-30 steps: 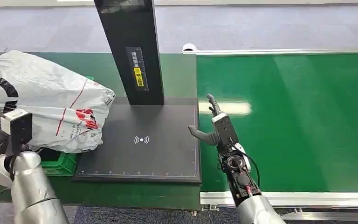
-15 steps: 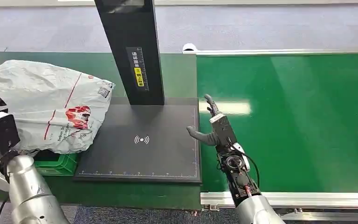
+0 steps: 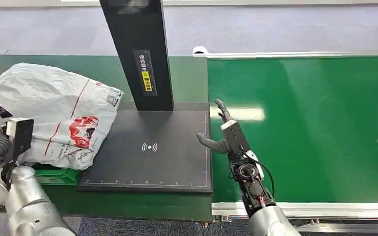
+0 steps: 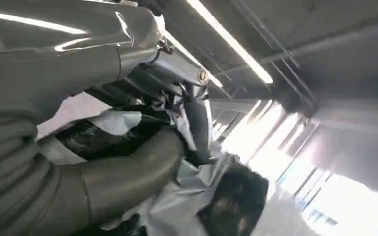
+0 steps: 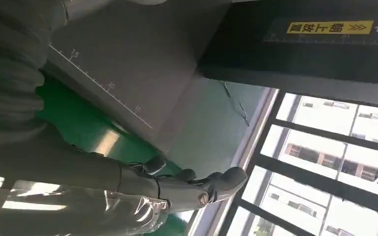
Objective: Moved the parcel from conveyor to table for the left to box.
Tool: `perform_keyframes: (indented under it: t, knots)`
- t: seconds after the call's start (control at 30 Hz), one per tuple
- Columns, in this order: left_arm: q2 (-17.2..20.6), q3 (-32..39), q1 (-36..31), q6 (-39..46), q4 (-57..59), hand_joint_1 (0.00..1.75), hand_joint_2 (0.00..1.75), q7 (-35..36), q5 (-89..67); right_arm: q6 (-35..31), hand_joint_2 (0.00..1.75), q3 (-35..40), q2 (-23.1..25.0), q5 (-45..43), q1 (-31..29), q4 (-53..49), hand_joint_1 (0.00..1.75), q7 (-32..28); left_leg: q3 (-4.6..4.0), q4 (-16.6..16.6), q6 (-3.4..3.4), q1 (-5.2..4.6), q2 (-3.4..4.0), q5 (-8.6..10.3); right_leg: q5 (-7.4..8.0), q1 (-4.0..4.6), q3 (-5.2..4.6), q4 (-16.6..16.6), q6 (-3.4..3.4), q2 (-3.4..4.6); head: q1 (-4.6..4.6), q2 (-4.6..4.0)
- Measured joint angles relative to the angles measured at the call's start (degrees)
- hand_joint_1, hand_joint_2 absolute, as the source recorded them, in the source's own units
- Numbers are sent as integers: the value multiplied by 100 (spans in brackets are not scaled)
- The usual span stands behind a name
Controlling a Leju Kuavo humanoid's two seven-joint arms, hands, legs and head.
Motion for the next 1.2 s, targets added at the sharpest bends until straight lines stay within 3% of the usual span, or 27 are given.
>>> perform_keyframes:
  t: [0.17,0.23,0.37,0.67,0.83,0.97,1.0,1.07,1.1,1.2]
  knots:
    - [377,-59,-93,2,1454,0,175,2774,-1511,96,175,0,2,131,5,-37,0,46,1,0,0,0,-4,1,0,0,0,1,0,-1,2,0]
    - [542,-323,-122,11,1950,0,175,3353,-1533,98,175,0,2,162,6,-39,0,61,5,0,2,-6,-21,2,-2,-7,11,0,0,-19,7,0]
    - [842,-830,-195,15,2616,0,175,3778,-1489,98,175,0,2,212,20,-77,0,105,16,-7,1,-6,-93,15,-18,-6,41,-2,3,-92,-4,0]
    - [909,-1347,-10,24,2506,0,175,3932,-1476,98,175,2,4,313,153,-295,0,195,15,-8,-2,-6,-88,50,12,-6,45,0,-3,-92,-4,0]
    - [876,-1385,114,24,2281,0,175,3231,-1003,105,175,2,22,337,154,-297,0,201,10,-7,-2,-6,-83,50,14,-6,36,0,-3,-88,-7,0]
    - [454,-787,183,26,1406,0,175,445,250,101,175,2,46,385,153,-293,0,199,-15,-5,-3,-3,-79,51,16,-3,14,1,-3,-82,0,0]
    - [334,-641,197,26,1097,0,175,-42,690,92,175,2,66,394,152,-293,0,197,-15,-5,-3,-3,-55,49,19,-3,10,1,-5,-63,0,0]
    - [185,-598,259,26,540,0,175,-191,1371,79,175,2,77,405,149,-284,0,190,-15,-5,-6,-3,-34,43,21,-3,0,1,-5,-42,-2,0]
    - [118,-607,295,26,289,0,0,-189,1633,74,175,2,79,411,145,-275,0,188,-16,-5,-5,-3,-26,41,21,-4,-5,0,-5,-39,0,0]
    - [-50,-646,398,26,-378,0,0,-182,1903,72,175,4,85,424,129,-247,0,181,-27,-5,-6,-2,-33,40,20,-2,-13,0,-5,-41,-4,0]
